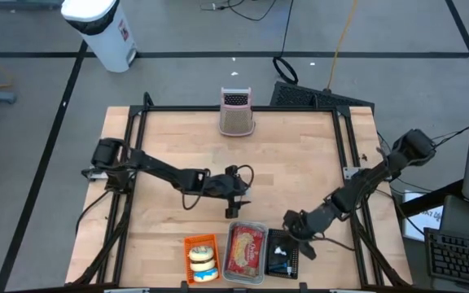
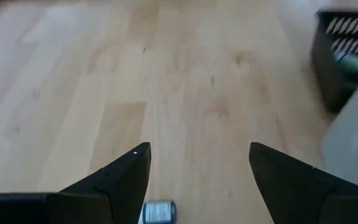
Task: Pick & Place Food Item
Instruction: Put the green food coloring bottle into the black bin, then put the blue food coloring bottle into the black bin
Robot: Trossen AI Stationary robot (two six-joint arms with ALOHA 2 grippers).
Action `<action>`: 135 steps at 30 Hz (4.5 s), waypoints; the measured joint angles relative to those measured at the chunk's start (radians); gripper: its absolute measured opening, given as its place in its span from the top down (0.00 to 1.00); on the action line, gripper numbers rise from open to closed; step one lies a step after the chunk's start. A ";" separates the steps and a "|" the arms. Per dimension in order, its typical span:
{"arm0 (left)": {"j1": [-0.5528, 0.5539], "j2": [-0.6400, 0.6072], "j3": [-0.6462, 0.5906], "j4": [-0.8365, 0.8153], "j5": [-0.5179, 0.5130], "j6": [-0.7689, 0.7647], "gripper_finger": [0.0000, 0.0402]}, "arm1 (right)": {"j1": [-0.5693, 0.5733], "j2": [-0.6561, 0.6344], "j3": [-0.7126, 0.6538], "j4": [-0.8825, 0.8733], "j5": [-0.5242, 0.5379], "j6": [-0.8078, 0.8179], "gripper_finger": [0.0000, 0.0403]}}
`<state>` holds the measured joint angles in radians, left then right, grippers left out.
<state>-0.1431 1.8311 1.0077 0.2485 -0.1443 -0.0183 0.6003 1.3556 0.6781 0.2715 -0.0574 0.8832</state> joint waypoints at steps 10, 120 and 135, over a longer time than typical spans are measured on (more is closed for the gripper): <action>0.033 0.061 0.000 0.016 -0.002 -0.099 0.32 | 0.024 0.030 0.000 -0.024 -0.049 0.016 0.74; -0.015 -0.209 -0.001 -0.055 -0.362 0.754 0.85 | -0.499 0.164 -0.117 0.731 0.342 -0.363 0.37; -0.014 -0.209 0.000 -0.057 -0.353 0.748 0.83 | -0.515 0.183 -0.116 0.787 0.288 -0.334 0.55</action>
<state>-0.1566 1.6218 1.0073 0.1917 -0.4976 0.7300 0.0856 1.5383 0.5621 1.0590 0.2306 0.5488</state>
